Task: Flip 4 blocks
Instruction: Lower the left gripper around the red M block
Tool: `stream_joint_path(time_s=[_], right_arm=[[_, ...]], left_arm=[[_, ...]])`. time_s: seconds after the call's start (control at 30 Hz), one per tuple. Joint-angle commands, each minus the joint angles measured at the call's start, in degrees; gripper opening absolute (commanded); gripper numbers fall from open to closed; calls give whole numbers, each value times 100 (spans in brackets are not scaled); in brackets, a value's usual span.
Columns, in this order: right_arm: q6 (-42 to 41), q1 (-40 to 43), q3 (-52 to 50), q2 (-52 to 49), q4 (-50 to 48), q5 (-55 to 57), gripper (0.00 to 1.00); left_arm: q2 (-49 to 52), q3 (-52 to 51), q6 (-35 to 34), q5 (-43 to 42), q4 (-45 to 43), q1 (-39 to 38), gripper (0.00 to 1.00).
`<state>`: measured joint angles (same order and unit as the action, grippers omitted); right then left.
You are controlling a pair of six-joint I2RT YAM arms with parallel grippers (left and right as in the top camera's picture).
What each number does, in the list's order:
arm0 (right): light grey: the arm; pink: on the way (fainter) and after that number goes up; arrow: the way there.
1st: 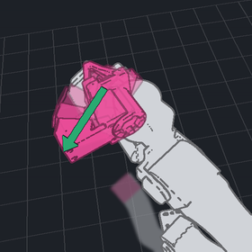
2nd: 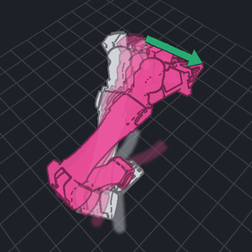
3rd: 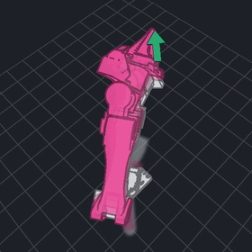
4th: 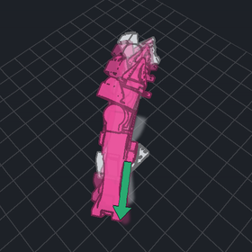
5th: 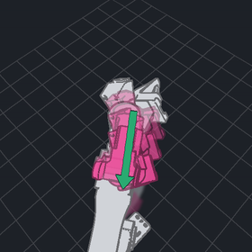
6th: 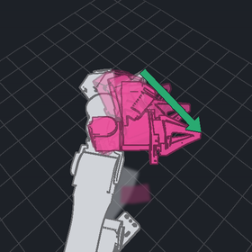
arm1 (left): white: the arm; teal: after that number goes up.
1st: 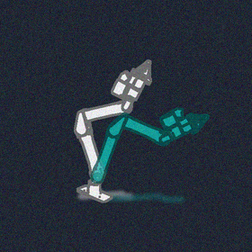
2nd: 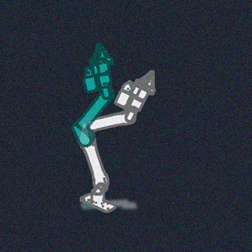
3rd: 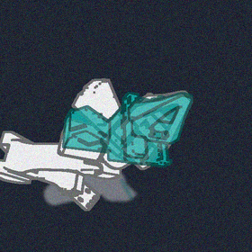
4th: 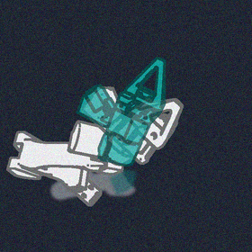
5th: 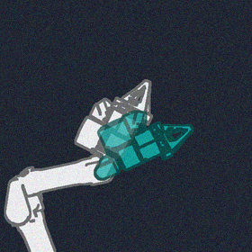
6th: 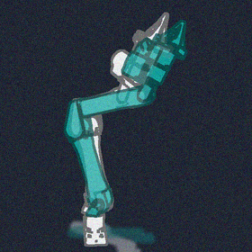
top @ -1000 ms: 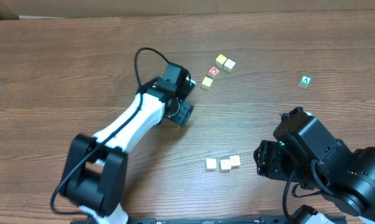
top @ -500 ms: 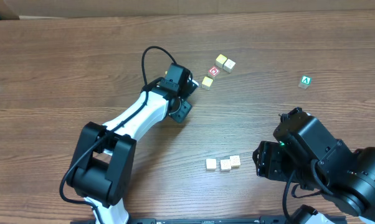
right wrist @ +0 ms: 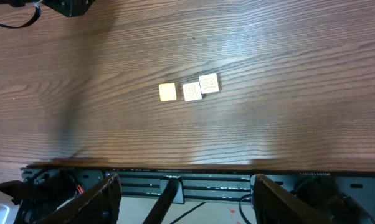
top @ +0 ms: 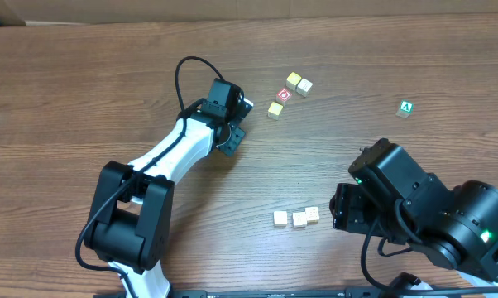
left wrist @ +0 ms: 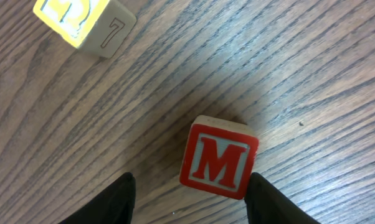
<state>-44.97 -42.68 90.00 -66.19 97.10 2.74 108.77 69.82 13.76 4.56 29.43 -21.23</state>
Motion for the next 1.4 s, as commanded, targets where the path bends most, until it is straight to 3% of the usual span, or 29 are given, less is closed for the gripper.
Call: stream_joint_path(time_s=[0.0, 0.5, 0.8, 0.9, 1.13, 1.37], right_arm=[[-28, 33, 114, 4, -31, -33, 69], [-118, 33, 114, 4, -22, -129, 68], [-160, 33, 114, 4, -11, -140, 68], [-157, 33, 114, 4, -11, -140, 68], [-155, 33, 114, 4, -9, -138, 68], [-153, 33, 114, 4, -9, -138, 68]], left_arm=[[26, 133, 173, -168, -61, 22, 45], [170, 133, 166, -487, -280, 22, 41], [404, 133, 140, -481, -293, 22, 32], [404, 181, 98, -446, -278, 22, 33], [404, 417, -70, -400, -225, 22, 47], [404, 470, -111, -417, -125, 22, 37]])
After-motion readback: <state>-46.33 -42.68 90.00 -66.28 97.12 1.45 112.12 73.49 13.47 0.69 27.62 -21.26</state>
